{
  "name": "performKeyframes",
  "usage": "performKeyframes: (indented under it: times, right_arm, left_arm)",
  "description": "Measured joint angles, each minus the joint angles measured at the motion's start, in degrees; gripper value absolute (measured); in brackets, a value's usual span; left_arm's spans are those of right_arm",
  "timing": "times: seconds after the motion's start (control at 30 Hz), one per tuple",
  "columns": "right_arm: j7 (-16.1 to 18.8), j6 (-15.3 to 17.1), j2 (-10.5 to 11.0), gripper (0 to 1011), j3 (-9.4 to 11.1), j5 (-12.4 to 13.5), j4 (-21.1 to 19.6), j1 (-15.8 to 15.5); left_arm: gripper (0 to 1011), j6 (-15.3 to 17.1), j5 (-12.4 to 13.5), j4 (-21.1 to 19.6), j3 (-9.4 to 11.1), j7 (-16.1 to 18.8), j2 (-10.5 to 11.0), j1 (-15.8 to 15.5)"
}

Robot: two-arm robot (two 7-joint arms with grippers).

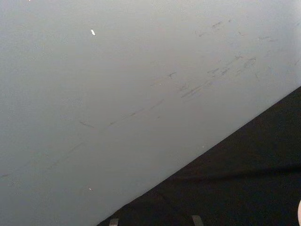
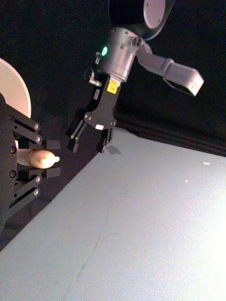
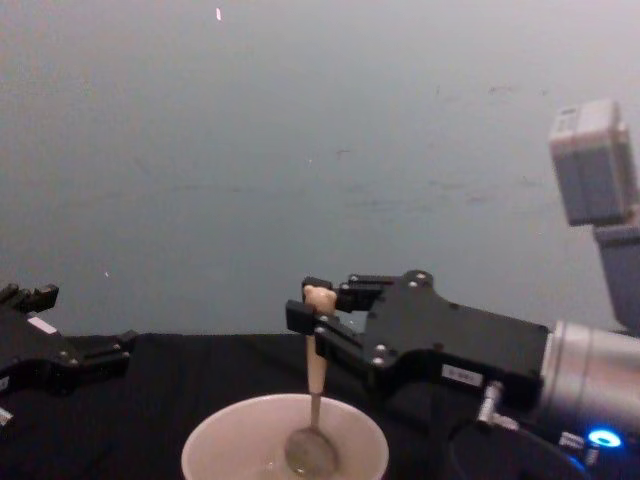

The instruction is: Pick up the stirring spoon with one hand, stir inside the cup, then place it back in its original position.

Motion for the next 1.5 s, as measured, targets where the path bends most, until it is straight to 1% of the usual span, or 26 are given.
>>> performKeyframes:
  times: [0.03,0.2,0.23,0.3,0.37,0.53,0.63,0.77,0.8,0.9,1.13,1.23,1.5]
  right_arm:
    - [0.0,0.0,0.0,215,0.0,0.0,0.0,0.0]
    - [1.5,1.8,2.6,215,0.5,2.2,-4.8,-2.7]
    - [1.5,1.8,2.6,214,0.5,2.2,-4.8,-2.7]
    - [2.1,2.4,3.4,215,0.5,2.9,-6.3,-3.5]
    - [2.8,3.1,4.1,214,0.2,3.6,-7.8,-4.4]
    - [3.7,3.9,4.6,214,-0.8,4.3,-9.2,-5.1]
    - [3.7,4.1,4.1,214,-1.5,4.3,-9.2,-5.0]
    - [2.8,4.2,2.9,214,-2.0,4.2,-8.4,-4.4]
    - [2.3,4.2,2.3,214,-2.0,4.0,-7.8,-4.0]
    - [1.1,4.0,1.1,214,-2.0,3.5,-6.4,-3.1]
    - [-1.4,3.6,-0.8,214,-1.4,1.9,-3.1,-1.5]
    - [-2.1,3.6,-1.0,214,-0.9,1.5,-2.4,-1.1]
    - [-2.4,3.5,-1.0,214,0.0,1.1,-2.1,-1.0]
  left_arm:
    - [1001,0.0,0.0,0.0,0.0,0.0,0.0,0.0]
    - [1002,0.0,0.0,0.0,0.0,0.0,0.0,0.0]
    - [1002,0.0,0.0,0.0,0.0,0.0,0.0,0.0]
    - [1001,0.0,0.0,0.0,0.0,0.0,0.0,0.0]
    - [1001,0.0,0.0,0.0,0.0,0.0,0.0,0.0]
    - [1001,0.0,0.0,0.0,0.0,0.0,0.0,0.0]
    - [1001,0.0,0.0,0.0,0.0,0.0,0.0,0.0]
    - [1001,0.0,0.0,0.0,0.0,0.0,0.0,0.0]
    - [1001,0.0,0.0,0.0,0.0,0.0,0.0,0.0]
    - [1001,0.0,0.0,0.0,0.0,0.0,0.0,0.0]
    - [1001,0.0,0.0,0.0,0.0,0.0,0.0,0.0]
    - [1001,0.0,0.0,0.0,0.0,0.0,0.0,0.0]
    - [1001,0.0,0.0,0.0,0.0,0.0,0.0,0.0]
